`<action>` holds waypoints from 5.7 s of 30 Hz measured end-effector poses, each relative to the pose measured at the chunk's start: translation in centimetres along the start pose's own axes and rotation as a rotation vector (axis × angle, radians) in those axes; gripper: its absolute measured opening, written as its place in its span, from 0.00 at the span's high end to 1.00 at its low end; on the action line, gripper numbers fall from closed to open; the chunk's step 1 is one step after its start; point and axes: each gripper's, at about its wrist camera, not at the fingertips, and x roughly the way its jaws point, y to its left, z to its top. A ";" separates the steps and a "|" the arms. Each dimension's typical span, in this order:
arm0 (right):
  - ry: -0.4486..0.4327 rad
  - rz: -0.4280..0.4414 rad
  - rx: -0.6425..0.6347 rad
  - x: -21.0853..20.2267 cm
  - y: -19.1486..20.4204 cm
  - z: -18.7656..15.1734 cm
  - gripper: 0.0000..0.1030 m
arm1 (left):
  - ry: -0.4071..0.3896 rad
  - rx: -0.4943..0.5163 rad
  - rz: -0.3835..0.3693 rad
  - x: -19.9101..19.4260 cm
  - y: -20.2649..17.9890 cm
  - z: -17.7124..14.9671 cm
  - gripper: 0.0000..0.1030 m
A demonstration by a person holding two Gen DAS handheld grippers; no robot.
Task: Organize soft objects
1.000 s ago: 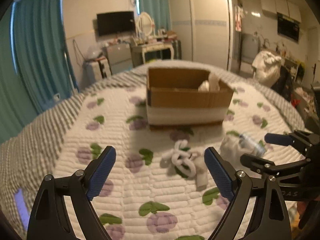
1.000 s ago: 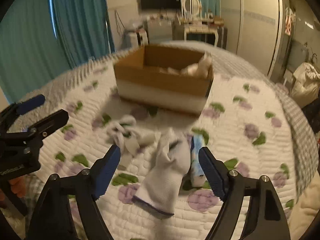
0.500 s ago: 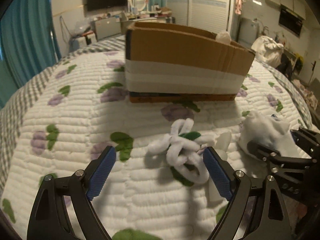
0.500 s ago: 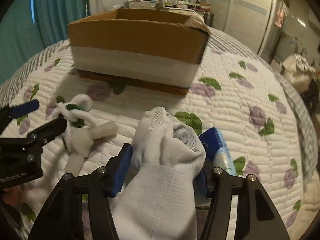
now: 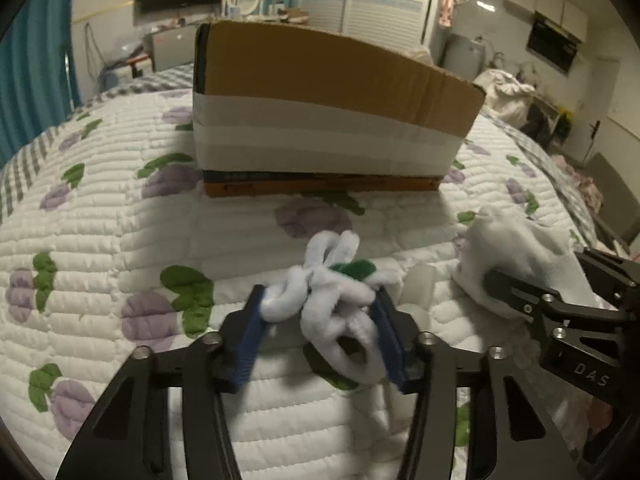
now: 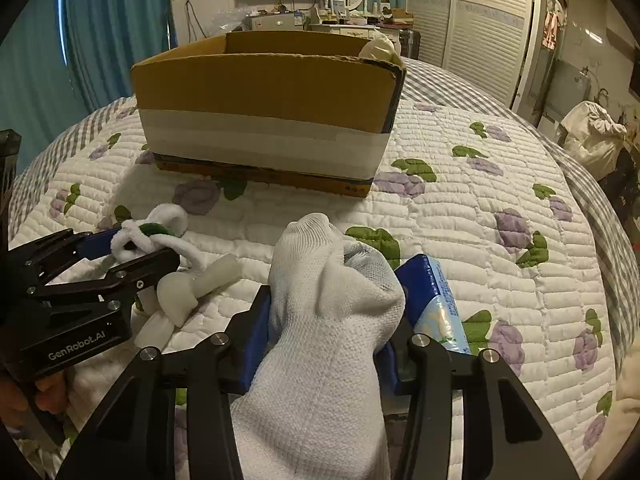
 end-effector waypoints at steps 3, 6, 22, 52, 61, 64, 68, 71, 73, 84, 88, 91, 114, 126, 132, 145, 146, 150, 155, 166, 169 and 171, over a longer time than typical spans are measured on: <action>-0.008 0.010 -0.013 -0.6 0.2 0.0 0.58 | -0.021 0.018 0.017 -1.1 -0.6 0.1 0.55; -0.026 0.036 -0.011 -1.6 0.4 0.1 0.59 | -0.038 0.031 0.032 -2.4 -1.3 0.3 0.55; -0.256 0.165 0.085 -13.5 -1.8 4.1 0.60 | -0.180 0.011 0.114 -13.0 -3.8 4.1 0.55; -0.238 0.211 0.121 1.6 -4.2 22.6 0.60 | -0.175 0.056 0.213 0.7 -0.2 18.0 0.55; -0.180 0.223 0.132 5.4 -5.0 21.4 0.59 | -0.130 0.048 0.208 3.6 -0.4 16.9 0.53; -0.197 0.224 0.119 3.9 -4.9 21.8 0.56 | -0.160 0.047 0.208 2.3 -0.9 17.1 0.49; -0.240 0.206 0.126 0.5 -5.2 22.6 0.43 | -0.192 0.021 0.209 -0.2 -1.5 18.2 0.32; -0.280 0.205 0.127 -3.1 -5.7 23.1 0.37 | -0.247 0.007 0.218 -3.7 -2.4 19.1 0.24; -0.313 0.189 0.121 -6.0 -6.0 23.3 0.36 | -0.281 0.016 0.241 -6.3 -3.0 19.7 0.24; -0.467 0.115 0.066 -25.1 -7.6 20.6 0.18 | -0.482 0.030 0.278 -23.7 -7.9 17.5 0.15; -0.476 0.117 0.041 -29.4 -7.7 17.1 0.04 | -0.488 0.007 0.285 -26.4 -8.9 15.4 0.14; -0.470 0.112 0.012 -30.8 -7.5 14.4 0.00 | -0.492 -0.012 0.317 -27.3 -9.5 13.5 0.13; -0.066 0.130 0.040 -6.3 -7.9 2.2 0.00 | -0.139 -0.097 0.292 -7.9 -5.5 0.9 0.13; 0.091 0.139 0.081 1.3 -8.9 -0.1 0.26 | 0.062 -0.089 0.245 0.7 -5.6 -2.4 0.16; 0.082 0.138 0.039 0.9 -8.0 -0.2 0.50 | 0.056 -0.109 0.217 0.6 -5.2 -2.4 0.27; 0.026 0.144 0.019 -3.7 -7.2 0.1 0.55 | 0.062 -0.074 0.168 -2.6 -6.2 -2.2 0.79; 0.018 0.145 0.017 -4.2 -7.1 0.2 0.55 | 0.055 -0.072 0.167 -3.0 -6.3 -2.0 0.79; -0.020 0.149 0.006 -6.5 -6.7 0.9 0.55 | 0.007 -0.054 0.162 -5.6 -6.9 -1.2 0.79; -0.082 0.145 -0.016 -9.7 -5.9 2.3 0.55 | -0.069 -0.022 0.149 -8.9 -7.3 0.4 0.79; -0.241 0.167 -0.047 -13.3 -4.8 8.8 0.55 | -0.235 0.043 0.131 -13.5 -6.4 7.9 0.79; -0.277 0.173 -0.051 -13.2 -4.7 11.2 0.55 | -0.266 0.055 0.145 -13.2 -5.7 10.3 0.79; -0.296 0.184 -0.050 -12.4 -4.6 13.5 0.55 | -0.284 0.061 0.156 -12.5 -5.1 11.8 0.79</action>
